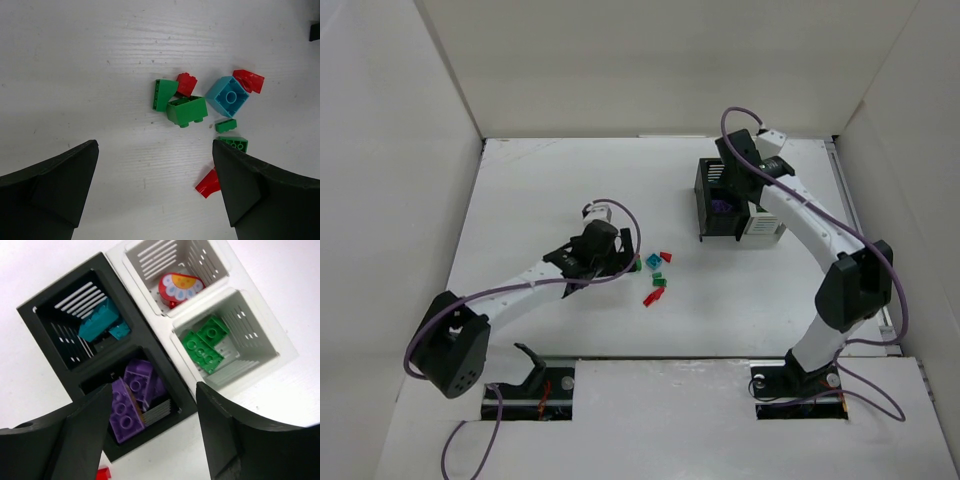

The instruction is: Sort the legos into containers by color

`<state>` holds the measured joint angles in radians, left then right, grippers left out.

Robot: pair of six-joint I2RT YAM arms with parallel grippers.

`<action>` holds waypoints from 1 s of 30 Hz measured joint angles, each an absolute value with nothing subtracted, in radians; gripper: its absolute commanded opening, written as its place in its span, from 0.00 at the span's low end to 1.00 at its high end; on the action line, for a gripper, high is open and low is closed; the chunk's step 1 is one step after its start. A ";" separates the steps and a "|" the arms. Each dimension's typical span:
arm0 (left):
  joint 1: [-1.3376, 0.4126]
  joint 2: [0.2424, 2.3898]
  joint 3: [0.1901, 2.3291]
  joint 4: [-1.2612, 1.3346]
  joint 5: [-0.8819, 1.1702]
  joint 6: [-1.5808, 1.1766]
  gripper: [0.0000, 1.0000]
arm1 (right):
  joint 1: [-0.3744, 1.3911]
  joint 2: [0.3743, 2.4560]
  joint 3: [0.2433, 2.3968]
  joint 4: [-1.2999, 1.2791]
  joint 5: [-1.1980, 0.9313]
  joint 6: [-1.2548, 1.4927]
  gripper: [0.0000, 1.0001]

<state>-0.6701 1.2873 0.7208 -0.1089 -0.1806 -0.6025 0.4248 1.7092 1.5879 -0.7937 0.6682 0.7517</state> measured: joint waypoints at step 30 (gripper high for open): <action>-0.670 1.625 0.847 0.011 -0.118 -0.427 0.56 | 0.412 1.416 1.300 -0.782 0.593 0.737 0.78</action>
